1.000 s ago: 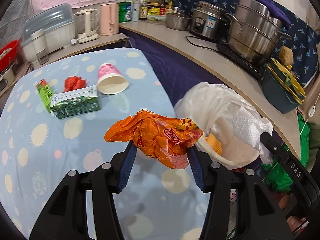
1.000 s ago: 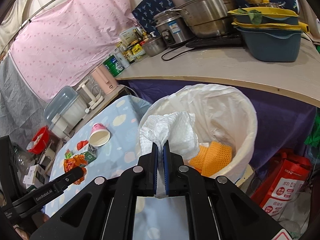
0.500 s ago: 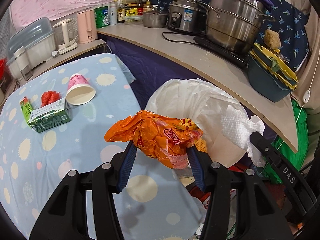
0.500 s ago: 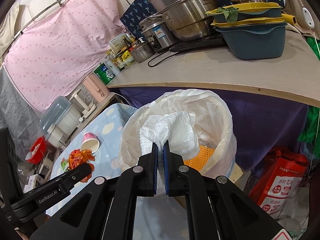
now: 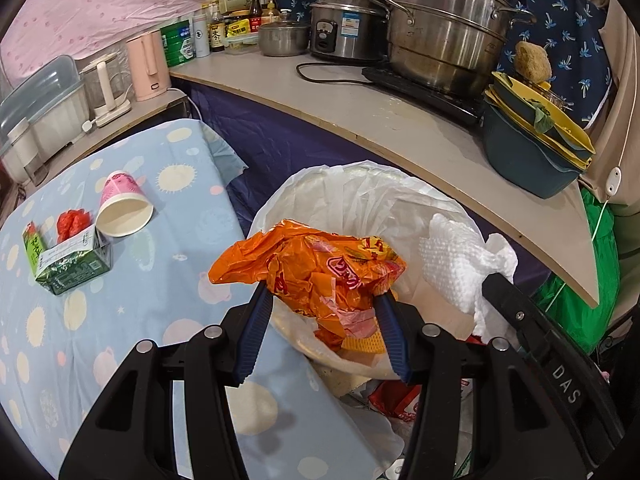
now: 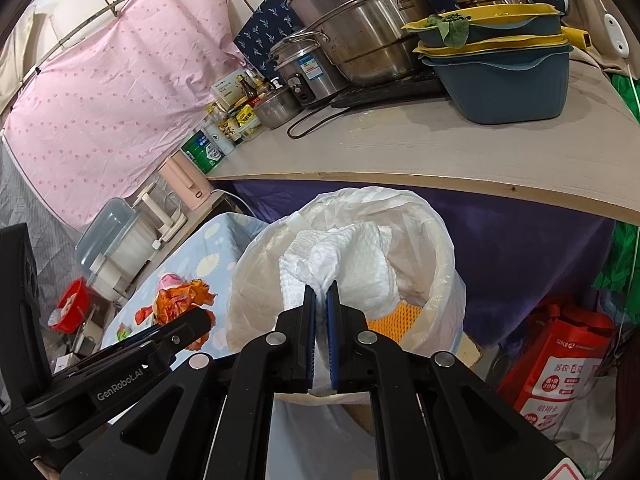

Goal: Collect trash
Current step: 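Carry the orange bag and white tissue over the trash bin with both tools, then open both tools to drop the orange bag and tissue into the bin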

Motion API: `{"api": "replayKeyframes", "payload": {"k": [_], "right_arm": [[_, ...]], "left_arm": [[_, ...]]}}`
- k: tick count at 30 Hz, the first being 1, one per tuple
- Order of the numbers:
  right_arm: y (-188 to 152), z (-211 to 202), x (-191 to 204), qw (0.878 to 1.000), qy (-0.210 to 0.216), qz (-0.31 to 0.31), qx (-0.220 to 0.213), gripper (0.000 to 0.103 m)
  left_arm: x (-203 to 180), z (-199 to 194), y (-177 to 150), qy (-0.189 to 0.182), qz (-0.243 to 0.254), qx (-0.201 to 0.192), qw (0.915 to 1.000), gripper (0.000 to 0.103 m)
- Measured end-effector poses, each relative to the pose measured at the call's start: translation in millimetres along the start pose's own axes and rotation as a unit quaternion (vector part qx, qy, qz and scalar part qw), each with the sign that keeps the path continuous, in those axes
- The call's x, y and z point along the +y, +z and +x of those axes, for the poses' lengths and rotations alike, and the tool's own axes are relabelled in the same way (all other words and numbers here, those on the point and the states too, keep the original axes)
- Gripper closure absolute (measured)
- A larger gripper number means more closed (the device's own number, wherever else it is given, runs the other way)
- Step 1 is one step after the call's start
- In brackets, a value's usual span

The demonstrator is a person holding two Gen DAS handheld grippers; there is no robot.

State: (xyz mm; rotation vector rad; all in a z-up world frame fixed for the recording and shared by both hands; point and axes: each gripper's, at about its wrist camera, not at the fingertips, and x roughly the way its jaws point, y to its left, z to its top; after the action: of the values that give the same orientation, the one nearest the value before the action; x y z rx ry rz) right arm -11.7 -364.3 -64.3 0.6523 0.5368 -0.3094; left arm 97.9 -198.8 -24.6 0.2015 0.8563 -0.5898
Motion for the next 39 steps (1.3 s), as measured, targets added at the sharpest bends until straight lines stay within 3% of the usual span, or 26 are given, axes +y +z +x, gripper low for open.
{"api": "replayKeyframes", "payload": {"k": [21,28,33,35,39], "right_arm": [[18.7,33.6,-5.1,1.000,-0.017,0.000,0.010,0.096],[22.4,36.7,-4.9,1.000,-0.021,0.003,0.007,0.089],[24.0,34.4,-2.9,1.000,-0.024,0.001,-0.004,0.077],[25.5,32.3,-2.4,1.000,-0.027,0.002,-0.010,0.071],[29.2,29.0,-2.0,1.000,-0.024,0.004,-0.014,0.069]], "left_arm": [[-13.3,40.5,19.1,0.010,0.011,0.018,0.9997,0.053],[-14.4,46.5,21.2,0.009,0.014,0.017,0.9997,0.050],[-14.7,47.9,21.8,0.018,0.014,0.015,0.9996,0.036],[-12.8,47.6,22.3,0.020,0.011,0.014,0.9996,0.035],[-9.5,47.0,23.4,0.020,0.007,0.015,0.9997,0.034]]}}
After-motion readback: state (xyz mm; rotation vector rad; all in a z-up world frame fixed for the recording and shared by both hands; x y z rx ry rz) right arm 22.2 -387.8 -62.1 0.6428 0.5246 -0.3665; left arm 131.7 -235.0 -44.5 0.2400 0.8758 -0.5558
